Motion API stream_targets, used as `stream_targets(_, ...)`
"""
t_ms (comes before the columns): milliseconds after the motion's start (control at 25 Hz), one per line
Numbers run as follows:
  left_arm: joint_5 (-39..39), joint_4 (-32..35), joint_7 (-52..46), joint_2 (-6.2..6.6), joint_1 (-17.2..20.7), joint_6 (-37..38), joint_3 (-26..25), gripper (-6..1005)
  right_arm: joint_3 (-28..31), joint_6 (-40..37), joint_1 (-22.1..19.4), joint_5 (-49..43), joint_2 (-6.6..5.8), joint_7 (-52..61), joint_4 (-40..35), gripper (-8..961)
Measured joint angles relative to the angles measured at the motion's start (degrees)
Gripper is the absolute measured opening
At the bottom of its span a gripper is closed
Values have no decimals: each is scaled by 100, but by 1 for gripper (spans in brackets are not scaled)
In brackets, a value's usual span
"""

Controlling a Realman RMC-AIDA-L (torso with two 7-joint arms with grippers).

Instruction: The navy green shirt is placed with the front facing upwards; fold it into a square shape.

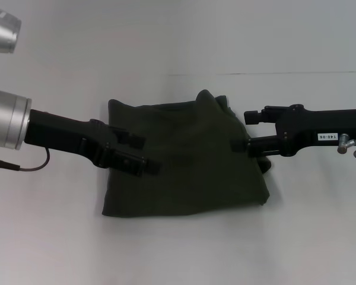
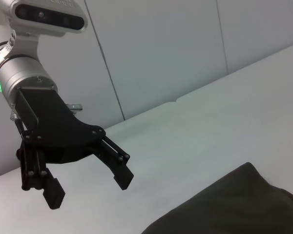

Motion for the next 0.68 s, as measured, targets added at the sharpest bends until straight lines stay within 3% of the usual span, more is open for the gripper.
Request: stream_targets(680, -9, 0, 3, -3, -10, -69, -26, 961, -17, -98, -1, -15, 9, 47, 0, 915)
